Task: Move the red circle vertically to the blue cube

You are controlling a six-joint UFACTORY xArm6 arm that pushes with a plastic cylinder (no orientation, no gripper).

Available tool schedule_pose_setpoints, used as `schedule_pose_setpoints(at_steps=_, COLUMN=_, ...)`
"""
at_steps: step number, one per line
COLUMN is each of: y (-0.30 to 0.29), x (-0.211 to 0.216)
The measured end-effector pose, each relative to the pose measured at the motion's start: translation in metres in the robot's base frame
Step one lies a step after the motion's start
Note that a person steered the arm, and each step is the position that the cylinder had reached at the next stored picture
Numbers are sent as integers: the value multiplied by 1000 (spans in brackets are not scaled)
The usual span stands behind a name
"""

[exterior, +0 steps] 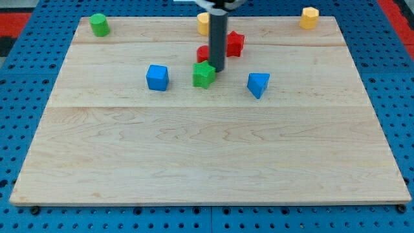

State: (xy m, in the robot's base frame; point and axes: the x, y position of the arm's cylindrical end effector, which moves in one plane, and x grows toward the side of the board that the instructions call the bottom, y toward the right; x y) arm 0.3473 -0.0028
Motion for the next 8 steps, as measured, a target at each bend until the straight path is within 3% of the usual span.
schedule_pose_setpoints(at_steps=4, y=-2, x=-85)
schedule_pose_setpoints(at_steps=8, y=-49, x=-86)
